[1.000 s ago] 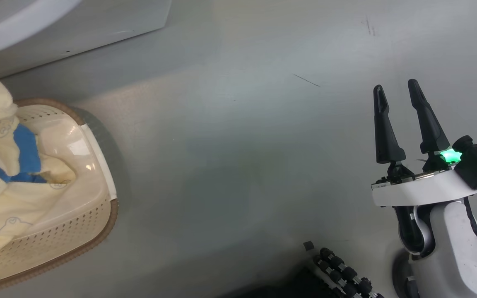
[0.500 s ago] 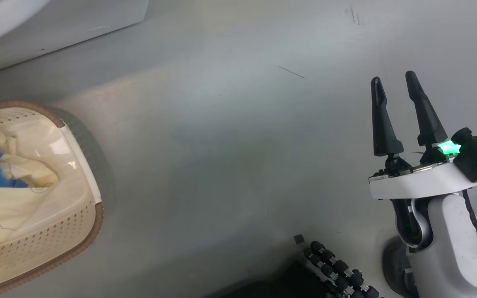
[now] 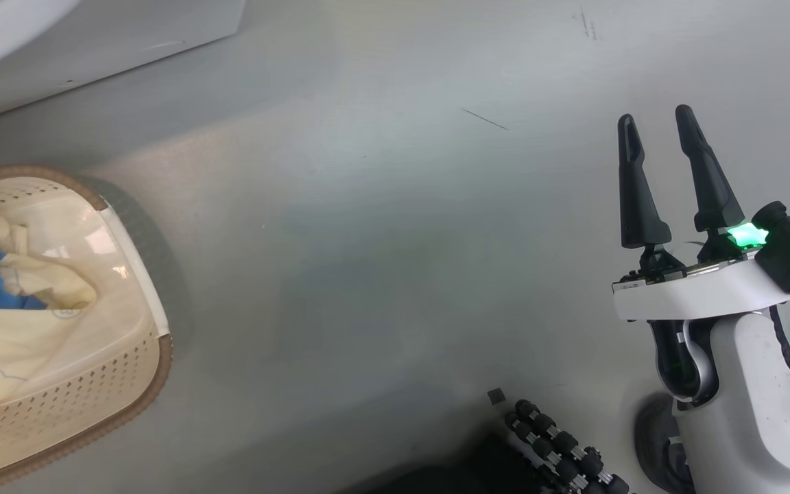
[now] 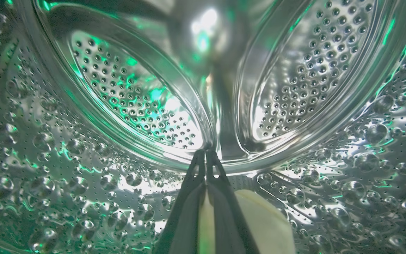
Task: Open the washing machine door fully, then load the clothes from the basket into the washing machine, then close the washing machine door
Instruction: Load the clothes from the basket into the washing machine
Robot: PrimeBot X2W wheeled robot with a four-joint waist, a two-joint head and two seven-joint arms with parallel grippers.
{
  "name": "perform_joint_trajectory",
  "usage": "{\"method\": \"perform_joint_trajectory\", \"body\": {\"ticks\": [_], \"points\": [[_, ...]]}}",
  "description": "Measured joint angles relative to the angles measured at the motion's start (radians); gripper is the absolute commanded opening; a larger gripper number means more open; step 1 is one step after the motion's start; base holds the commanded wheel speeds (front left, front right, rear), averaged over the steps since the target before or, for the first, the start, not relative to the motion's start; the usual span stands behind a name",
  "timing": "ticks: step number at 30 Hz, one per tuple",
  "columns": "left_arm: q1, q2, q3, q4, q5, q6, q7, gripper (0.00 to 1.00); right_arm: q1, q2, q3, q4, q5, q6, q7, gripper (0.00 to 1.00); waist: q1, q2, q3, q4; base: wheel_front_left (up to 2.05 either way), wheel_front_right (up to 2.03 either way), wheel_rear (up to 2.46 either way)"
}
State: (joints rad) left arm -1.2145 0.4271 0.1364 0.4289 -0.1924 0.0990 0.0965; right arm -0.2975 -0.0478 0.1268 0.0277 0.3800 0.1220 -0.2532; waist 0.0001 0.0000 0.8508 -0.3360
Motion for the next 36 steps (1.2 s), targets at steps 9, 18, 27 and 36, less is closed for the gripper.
{"method": "perform_joint_trajectory", "body": {"ticks": [9, 18, 27, 36], "points": [[0.019, -0.029, -0.030, 0.048, -0.008, -0.013, -0.038, 1.00, 0.000, -0.010, -0.003, 0.006, -0.005, 0.000, 0.000, 1.00, -0.0001, 0.0000, -0.028, 0.036, 0.00, 0.00, 0.00], [0.103, -0.085, -0.039, 0.109, -0.022, -0.035, -0.133, 1.00, 0.004, -0.027, -0.007, 0.017, -0.016, 0.000, 0.000, 1.00, -0.0001, 0.0000, -0.076, 0.084, 0.00, 0.00, 0.00], [0.231, -0.144, -0.025, 0.136, -0.059, -0.053, -0.277, 1.00, 0.028, -0.042, -0.009, 0.031, -0.023, 0.000, 0.000, 1.00, -0.0001, 0.0000, -0.141, 0.137, 0.00, 0.00, 0.00], [0.424, -0.224, -0.012, 0.130, -0.085, -0.069, -0.354, 1.00, 0.063, -0.054, -0.032, 0.044, -0.036, 0.000, 0.000, 1.00, -0.0001, 0.0000, -0.219, 0.191, 0.00, 0.00, 0.00]]}}
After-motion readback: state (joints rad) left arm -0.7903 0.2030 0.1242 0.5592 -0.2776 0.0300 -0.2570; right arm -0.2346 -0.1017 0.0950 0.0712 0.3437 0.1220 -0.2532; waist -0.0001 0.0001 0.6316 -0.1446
